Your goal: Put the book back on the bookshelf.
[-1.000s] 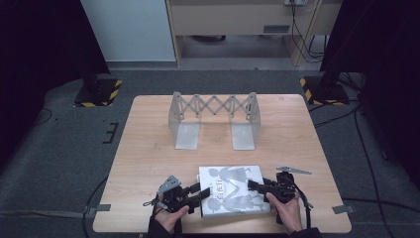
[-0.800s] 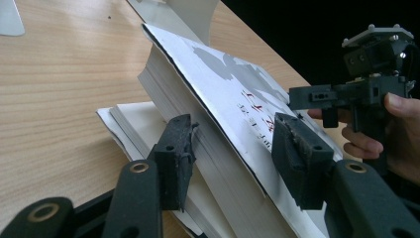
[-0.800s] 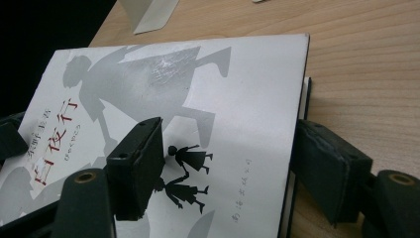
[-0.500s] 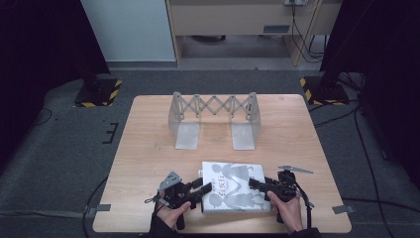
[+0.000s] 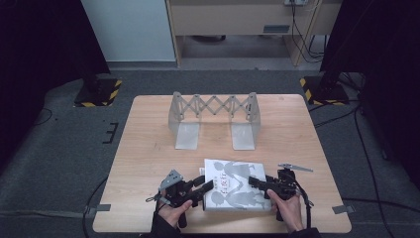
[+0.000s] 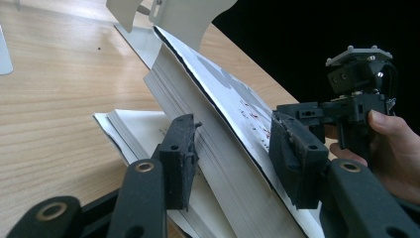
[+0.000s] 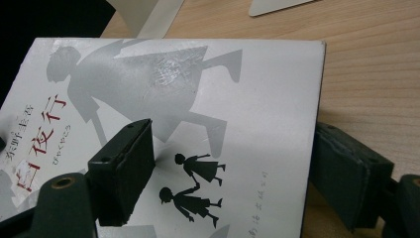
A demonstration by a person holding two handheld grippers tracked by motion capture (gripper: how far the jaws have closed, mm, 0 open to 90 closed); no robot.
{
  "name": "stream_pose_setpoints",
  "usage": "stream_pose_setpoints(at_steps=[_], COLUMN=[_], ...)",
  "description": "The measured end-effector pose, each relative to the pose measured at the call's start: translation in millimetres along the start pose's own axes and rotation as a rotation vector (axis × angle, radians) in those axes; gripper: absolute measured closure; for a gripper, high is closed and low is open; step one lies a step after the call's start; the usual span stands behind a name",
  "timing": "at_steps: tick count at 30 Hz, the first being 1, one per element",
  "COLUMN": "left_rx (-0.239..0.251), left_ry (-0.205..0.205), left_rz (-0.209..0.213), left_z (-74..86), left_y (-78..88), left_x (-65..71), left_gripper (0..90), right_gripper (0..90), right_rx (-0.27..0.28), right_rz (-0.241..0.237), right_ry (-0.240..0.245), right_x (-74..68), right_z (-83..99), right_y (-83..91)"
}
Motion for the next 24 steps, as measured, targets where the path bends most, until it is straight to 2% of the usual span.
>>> stream_pose_setpoints(at_steps=[6, 11, 12, 14, 15, 16, 17, 18, 19, 20, 21, 22, 23, 24], left_rx=[0.039, 0.054, 0.053, 0.053, 0.069, 0.110, 0.110, 0.099, 0.099, 0.066, 0.088, 0.088, 0.076, 0.062], left_ry=[0.001, 0.008, 0.009, 0.003, 0.002, 0.024, -0.005, -0.023, -0.023, -0.014, 0.015, 0.015, 0.034, 0.019], left_rz=[-0.003, -0.014, -0.017, -0.018, -0.021, 0.009, -0.018, -0.047, -0.047, -0.104, -0.092, -0.092, -0.082, -0.087], left_z=[-10.0, -11.6, -11.2, -11.5, -13.4, -21.0, -22.4, -21.7, -21.7, -14.9, -12.8, -12.8, -10.1, -9.9], left_y=[5.8, 7.6, 7.4, 7.4, 8.3, 11.9, 12.0, 11.6, 11.6, 8.8, 7.9, 7.9, 5.9, 5.5], left_x=[-1.2, -4.4, -4.9, -5.3, -5.8, -1.6, -1.7, -3.2, -3.2, -15.0, -19.7, -19.7, -22.3, -21.7], left_gripper=[54.1, 54.2, 54.2, 55.1, 62.8, 65.9, 65.4, 63.1, 61.5, 60.2, 61.5, 63.1, 63.2, 63.2], right_gripper=[21.6, 21.5, 21.5, 21.3, 20.8, 20.6, 20.2, 18.8, 18.8, 14.0, 12.7, 14.0, 14.6, 14.8], right_rx=[0.014, 0.010, 0.016, 0.017, 0.033, 0.037, 0.055, 0.067, 0.067, 0.070, 0.072, 0.067, 0.066, 0.061], right_rz=[-0.026, -0.039, -0.037, -0.036, -0.036, -0.028, -0.034, -0.050, -0.050, -0.059, -0.054, -0.044, -0.034, -0.031], right_ry=[-0.034, -0.051, -0.036, -0.039, -0.007, 0.022, 0.047, 0.046, 0.046, 0.059, 0.073, 0.081, 0.084, 0.077], right_x=[-4.5, -8.2, -7.4, -7.5, -7.1, -7.4, -7.8, -9.5, -9.5, -12.1, -11.9, -11.3, -9.2, -7.6], right_z=[-2.0, -2.0, -2.1, -1.9, -2.0, -2.1, -3.7, -6.0, -6.0, -6.7, -6.3, -5.1, -4.2, -3.5], right_y=[-4.4, -8.6, -8.8, -8.7, -9.2, -9.1, -7.6, -4.7, -4.7, -2.9, -3.5, -4.2, -5.5, -6.5])
Point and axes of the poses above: each handheld gripper's, and its own axes: y roughly backward along the jaws, z roughly out of its underside, x roughly to its right, the point moved 10 cm from there along -y, roughly forward along the jaws, and after that the axes turned 3 degrees about y, right-handed, at the moved point
